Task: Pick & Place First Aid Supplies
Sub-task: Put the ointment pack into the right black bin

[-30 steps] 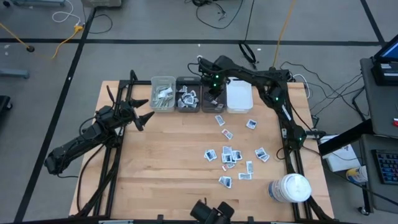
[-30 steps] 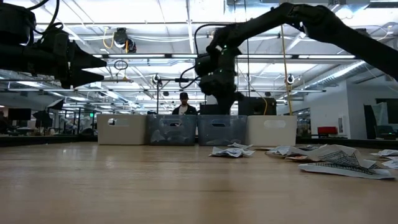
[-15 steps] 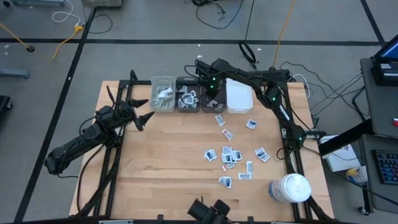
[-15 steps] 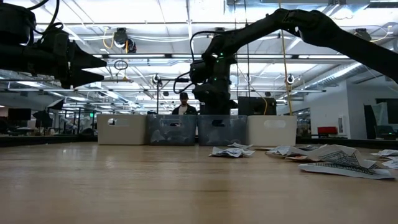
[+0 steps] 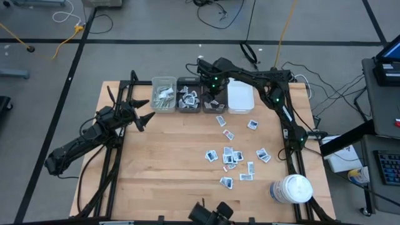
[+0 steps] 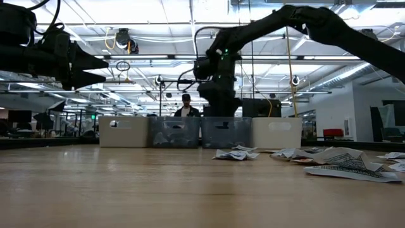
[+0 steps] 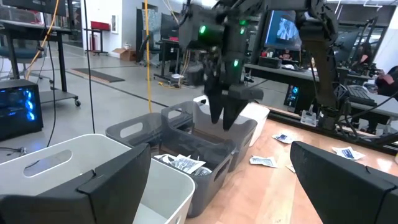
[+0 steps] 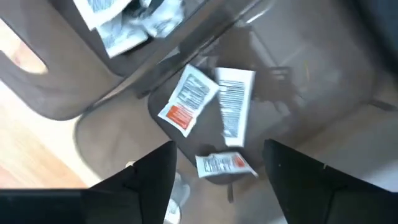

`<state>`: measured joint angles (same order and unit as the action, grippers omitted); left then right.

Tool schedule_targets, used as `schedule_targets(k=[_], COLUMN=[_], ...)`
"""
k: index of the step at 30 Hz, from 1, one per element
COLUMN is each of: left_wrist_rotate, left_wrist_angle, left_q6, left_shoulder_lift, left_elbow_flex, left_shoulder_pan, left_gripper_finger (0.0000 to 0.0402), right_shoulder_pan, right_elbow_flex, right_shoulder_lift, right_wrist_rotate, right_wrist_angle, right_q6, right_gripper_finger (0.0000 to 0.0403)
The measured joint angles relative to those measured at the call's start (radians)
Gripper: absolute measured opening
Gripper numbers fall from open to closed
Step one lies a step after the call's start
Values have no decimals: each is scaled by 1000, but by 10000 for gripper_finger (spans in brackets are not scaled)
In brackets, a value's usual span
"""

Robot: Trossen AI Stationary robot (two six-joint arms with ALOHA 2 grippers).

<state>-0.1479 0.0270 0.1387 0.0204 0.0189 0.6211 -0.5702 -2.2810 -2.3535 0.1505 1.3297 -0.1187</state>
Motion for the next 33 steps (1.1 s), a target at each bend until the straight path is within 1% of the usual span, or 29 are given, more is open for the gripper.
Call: schedule_targets(k=[3,6,11,15,17,20,24,26,28,33], left_wrist_rotate=[0,0,0,0,0,0,0,0,0,0], left_wrist_angle=[0,0,0,0,0,0,0,0,0,0], left_q6=[0,0,0,0,0,0,0,0,0,0], left_shoulder_lift=[0,0,0,0,0,0,0,0,0,0], left_elbow_flex=[0,0,0,0,0,0,0,0,0,0], left_shoulder_pan=[0,0,0,0,0,0,0,0,0,0], left_gripper_finger=[392,392,392,392,392,392,392,392,392,392], right_shoulder_pan=[7,20,37,49,52,60,105,135,166,257], right_elbow_flex=[0,0,0,0,0,0,13,60,141,435], right_shoulder_lift=[43,74,113,124,126,126,128,155,207,385], right_wrist_rotate=[-50,-99,-126,-149,-173,-178,-216,-228,-229,-232], right_wrist_angle=[9,12,10,45,68,94,102,94,54,-121], right_q6=[-81,-195,-346,-435,-469,-496,-526,-548,-574,-689], right_gripper_finger=[228,218,204,202,206,213,216,214,210,202])
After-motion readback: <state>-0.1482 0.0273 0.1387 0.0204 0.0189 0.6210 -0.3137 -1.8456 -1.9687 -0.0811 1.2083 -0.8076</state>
